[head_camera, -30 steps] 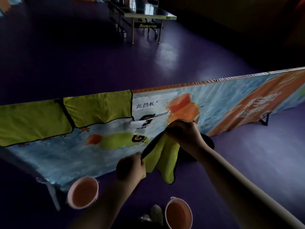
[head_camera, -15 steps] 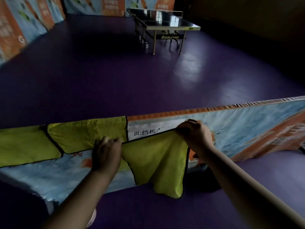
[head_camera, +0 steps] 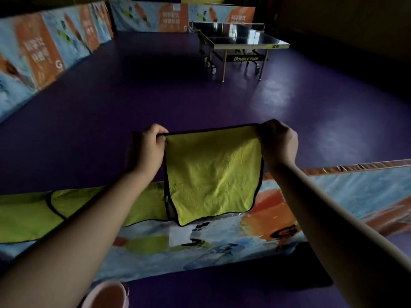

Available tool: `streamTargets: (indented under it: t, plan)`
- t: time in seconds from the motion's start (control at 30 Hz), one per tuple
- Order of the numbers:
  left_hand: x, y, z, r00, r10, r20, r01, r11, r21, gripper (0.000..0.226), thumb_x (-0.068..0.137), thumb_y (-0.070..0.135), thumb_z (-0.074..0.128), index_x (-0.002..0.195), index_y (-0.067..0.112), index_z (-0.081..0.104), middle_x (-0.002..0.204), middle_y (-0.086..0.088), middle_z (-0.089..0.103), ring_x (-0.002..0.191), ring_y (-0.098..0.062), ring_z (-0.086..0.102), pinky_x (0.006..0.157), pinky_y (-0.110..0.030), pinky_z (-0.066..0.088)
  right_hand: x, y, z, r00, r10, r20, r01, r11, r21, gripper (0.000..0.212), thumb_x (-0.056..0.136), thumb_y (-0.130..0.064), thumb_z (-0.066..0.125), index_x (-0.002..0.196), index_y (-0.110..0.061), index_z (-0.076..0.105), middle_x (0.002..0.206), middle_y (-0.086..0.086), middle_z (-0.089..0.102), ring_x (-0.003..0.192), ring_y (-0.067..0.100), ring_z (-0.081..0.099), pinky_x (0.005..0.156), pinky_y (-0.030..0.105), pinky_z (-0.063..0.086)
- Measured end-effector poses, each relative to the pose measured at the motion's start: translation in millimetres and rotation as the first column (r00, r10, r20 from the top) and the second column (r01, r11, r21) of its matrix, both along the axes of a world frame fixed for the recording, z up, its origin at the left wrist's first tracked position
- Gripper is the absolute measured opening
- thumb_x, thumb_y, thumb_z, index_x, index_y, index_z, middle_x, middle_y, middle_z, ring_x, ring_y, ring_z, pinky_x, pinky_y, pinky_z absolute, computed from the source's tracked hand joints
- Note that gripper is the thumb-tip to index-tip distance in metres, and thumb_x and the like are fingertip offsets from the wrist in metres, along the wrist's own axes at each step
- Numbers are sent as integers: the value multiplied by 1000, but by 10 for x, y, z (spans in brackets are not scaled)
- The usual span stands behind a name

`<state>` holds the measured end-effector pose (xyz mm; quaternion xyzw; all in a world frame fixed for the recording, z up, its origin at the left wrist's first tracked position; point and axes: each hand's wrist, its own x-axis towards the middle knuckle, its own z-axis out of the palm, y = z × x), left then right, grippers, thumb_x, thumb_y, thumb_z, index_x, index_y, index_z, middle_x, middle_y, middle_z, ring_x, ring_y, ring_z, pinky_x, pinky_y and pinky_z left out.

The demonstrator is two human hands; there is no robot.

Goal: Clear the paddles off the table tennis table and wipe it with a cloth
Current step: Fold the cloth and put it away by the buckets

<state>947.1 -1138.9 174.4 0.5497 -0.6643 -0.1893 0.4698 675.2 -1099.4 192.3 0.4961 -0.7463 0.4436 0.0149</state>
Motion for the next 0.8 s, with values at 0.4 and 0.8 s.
streamTargets:
  t: [0.4, 0.8]
  plan:
    - [-30, 140, -597, 803, -274, 530, 158, 954, 253, 50, 88, 8, 57, 135, 23, 48, 141, -2, 46, 126, -23, 45, 101, -32, 37, -50, 46, -645, 937, 278, -211, -155, 873, 463, 31, 92, -26, 58, 122, -18, 64, 124, 8, 62, 111, 31, 59, 83, 34, 43]
    - [203, 872, -870, 571, -275, 773, 232, 958, 169, 50, 89, 15, 54, 138, 20, 46, 146, 0, 41, 140, -19, 24, 113, -36, 9, 252, 1221, -1175, 873, 412, -260, -193, 783, 592, 42, 98, -31, 53, 138, -22, 54, 153, 2, 39, 144, 18, 29, 117, 33, 11]
